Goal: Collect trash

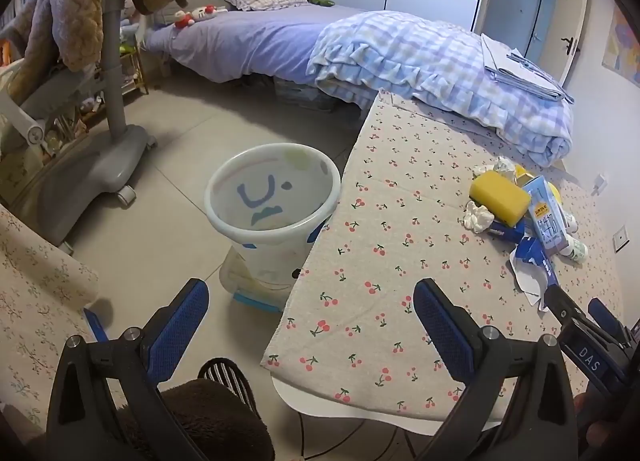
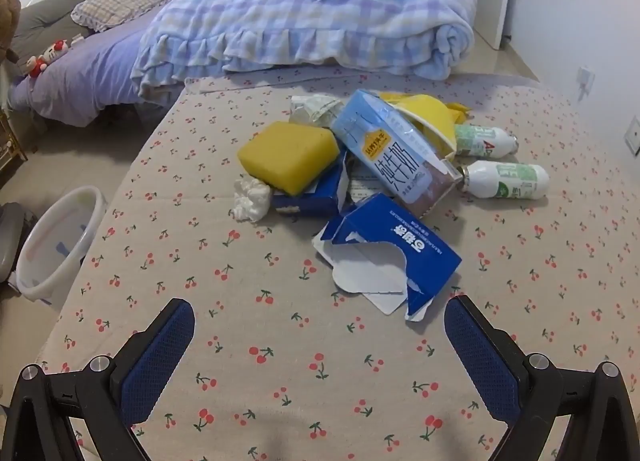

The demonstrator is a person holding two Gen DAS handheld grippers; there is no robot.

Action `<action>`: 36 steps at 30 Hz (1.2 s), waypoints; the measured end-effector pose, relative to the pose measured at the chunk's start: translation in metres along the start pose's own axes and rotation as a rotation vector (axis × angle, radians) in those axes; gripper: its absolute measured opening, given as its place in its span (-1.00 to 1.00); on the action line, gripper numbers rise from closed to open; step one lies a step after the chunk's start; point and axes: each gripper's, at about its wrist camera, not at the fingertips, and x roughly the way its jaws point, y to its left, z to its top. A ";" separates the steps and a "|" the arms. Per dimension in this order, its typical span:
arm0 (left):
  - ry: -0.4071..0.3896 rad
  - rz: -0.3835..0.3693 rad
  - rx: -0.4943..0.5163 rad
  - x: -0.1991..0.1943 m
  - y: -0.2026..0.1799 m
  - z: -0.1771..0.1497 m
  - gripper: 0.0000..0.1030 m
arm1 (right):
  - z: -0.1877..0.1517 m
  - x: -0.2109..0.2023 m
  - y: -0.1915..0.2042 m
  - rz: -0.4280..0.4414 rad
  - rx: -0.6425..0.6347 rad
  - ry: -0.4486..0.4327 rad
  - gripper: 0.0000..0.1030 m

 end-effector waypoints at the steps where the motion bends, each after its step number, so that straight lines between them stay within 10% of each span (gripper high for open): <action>1: 0.000 0.000 0.000 0.000 0.000 0.000 1.00 | 0.000 0.000 0.000 0.000 0.002 0.001 0.99; 36: -0.003 0.003 -0.001 0.000 -0.004 -0.002 1.00 | -0.001 -0.001 0.003 0.008 0.005 0.002 0.99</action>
